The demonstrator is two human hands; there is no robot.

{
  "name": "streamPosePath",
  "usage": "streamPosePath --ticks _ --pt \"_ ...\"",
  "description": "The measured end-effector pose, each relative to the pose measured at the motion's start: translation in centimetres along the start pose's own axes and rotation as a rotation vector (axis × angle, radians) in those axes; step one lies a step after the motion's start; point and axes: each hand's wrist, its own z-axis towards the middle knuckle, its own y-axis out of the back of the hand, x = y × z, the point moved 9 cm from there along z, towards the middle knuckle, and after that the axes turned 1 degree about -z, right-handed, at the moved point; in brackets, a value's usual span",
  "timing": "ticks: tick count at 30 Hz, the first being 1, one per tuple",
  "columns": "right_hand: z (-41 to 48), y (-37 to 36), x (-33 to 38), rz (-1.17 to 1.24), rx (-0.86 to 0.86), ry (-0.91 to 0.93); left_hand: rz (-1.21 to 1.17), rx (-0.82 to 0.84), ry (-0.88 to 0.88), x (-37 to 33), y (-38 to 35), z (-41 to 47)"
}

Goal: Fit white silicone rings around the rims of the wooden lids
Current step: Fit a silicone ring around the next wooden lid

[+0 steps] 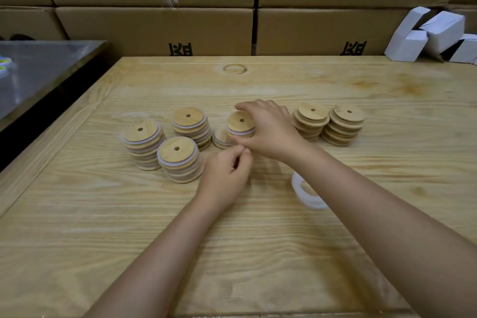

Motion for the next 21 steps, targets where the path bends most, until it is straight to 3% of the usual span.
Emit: streamPosePath --ticks 3,8,14,18,21 --pt "1.5 -1.9 0.7 -0.106 0.077 0.044 0.046 0.093 -0.033 -0.1 -0.9 -0.2" --pt "2.7 -3.7 1.0 -0.137 0.148 0.054 -0.122 0.000 0.101 1.4 0.2 0.4" --pt "2.8 -4.6 0.8 -0.135 0.206 0.039 -0.110 -0.008 0.095 1.7 0.2 0.5" --pt "2.4 -3.0 0.9 -0.129 0.082 0.050 -0.115 -0.013 0.116 1.9 0.2 0.5" --pt "2.7 -0.9 -0.3 -0.193 -0.003 -0.039 -0.111 -0.009 0.120 1.9 0.2 0.5"
